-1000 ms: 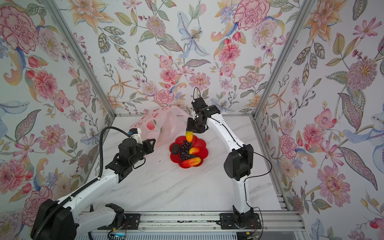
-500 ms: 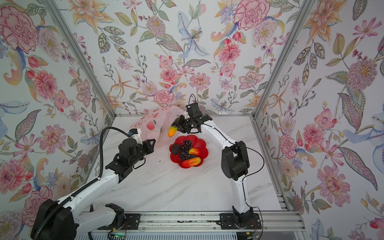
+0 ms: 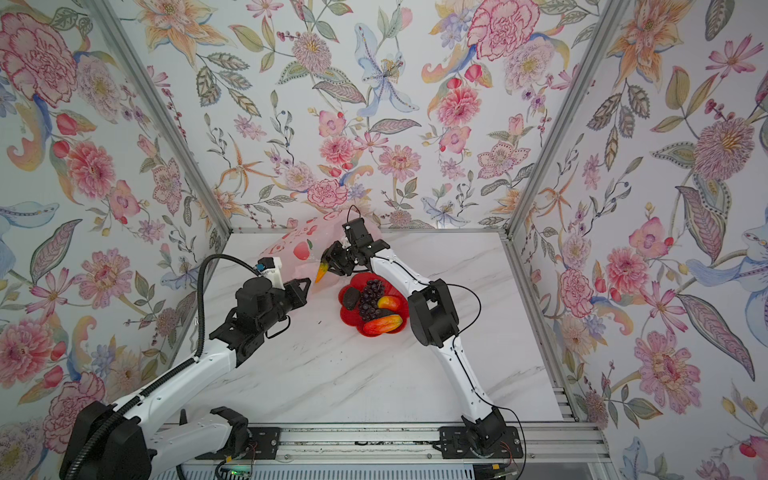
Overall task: Place the fruits into the plastic bag
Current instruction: 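Push the cucumber into the bag mouth and open the right gripper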
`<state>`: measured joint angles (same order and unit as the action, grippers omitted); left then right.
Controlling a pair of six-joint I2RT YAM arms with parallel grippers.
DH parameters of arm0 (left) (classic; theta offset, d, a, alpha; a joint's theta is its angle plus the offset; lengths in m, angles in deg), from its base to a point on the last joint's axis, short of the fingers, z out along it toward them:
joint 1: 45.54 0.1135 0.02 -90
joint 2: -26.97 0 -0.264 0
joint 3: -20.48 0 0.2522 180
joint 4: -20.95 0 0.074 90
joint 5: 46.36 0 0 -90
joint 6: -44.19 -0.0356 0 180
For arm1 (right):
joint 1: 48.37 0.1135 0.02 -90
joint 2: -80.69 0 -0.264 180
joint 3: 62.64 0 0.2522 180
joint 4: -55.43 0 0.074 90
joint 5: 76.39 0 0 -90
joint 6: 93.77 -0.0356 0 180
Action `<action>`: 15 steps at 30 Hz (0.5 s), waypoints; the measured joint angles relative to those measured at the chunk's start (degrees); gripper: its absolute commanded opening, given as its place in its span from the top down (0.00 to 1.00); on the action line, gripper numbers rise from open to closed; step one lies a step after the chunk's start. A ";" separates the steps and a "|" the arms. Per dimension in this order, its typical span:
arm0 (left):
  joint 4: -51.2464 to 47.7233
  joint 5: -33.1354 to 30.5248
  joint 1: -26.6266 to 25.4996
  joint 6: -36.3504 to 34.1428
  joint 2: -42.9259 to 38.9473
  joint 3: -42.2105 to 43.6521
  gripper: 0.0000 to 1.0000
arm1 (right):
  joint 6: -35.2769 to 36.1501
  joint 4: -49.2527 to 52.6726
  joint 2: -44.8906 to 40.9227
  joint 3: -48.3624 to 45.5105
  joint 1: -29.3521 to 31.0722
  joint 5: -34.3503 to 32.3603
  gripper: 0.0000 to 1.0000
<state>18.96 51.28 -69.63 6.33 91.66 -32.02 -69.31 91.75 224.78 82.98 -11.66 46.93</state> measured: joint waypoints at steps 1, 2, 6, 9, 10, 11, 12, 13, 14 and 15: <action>0.00 0.13 0.00 0.00 0.02 0.00 1.00 | -0.48 -0.26 0.96 0.92 0.15 0.39 0.51; -0.02 0.20 0.00 0.00 0.02 0.00 1.00 | -0.98 -0.59 1.73 1.42 0.26 0.66 0.49; -0.15 0.61 0.00 0.00 0.02 0.00 1.00 | -3.21 -1.77 3.48 1.88 0.24 1.51 0.43; -0.17 0.79 0.07 -0.02 0.02 0.00 1.00 | -4.59 -2.89 4.20 1.99 0.22 2.27 0.31; -0.15 0.83 0.09 0.00 0.07 0.00 1.00 | -4.76 -3.26 4.33 1.99 0.17 2.47 0.29; -0.15 0.83 0.11 0.00 0.09 0.00 1.00 | -5.09 -3.61 4.42 1.99 0.17 2.54 0.27; -0.17 0.83 0.11 -0.02 0.20 0.00 1.00 | -5.25 -3.96 4.44 1.99 0.17 2.73 0.27; -0.15 0.90 0.11 0.00 0.26 0.00 1.00 | -5.27 -4.22 4.44 2.01 0.17 2.95 0.26; -0.17 0.96 0.11 -0.02 0.33 0.00 1.00 | -5.27 -4.42 4.44 2.10 0.17 3.17 0.26; -0.15 0.98 0.11 -0.02 0.35 -0.02 1.00 | -5.27 -4.48 4.44 2.27 0.17 3.32 0.26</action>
<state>18.81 52.26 -69.53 6.31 92.01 -32.04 -74.58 87.27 229.22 85.25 -11.49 50.26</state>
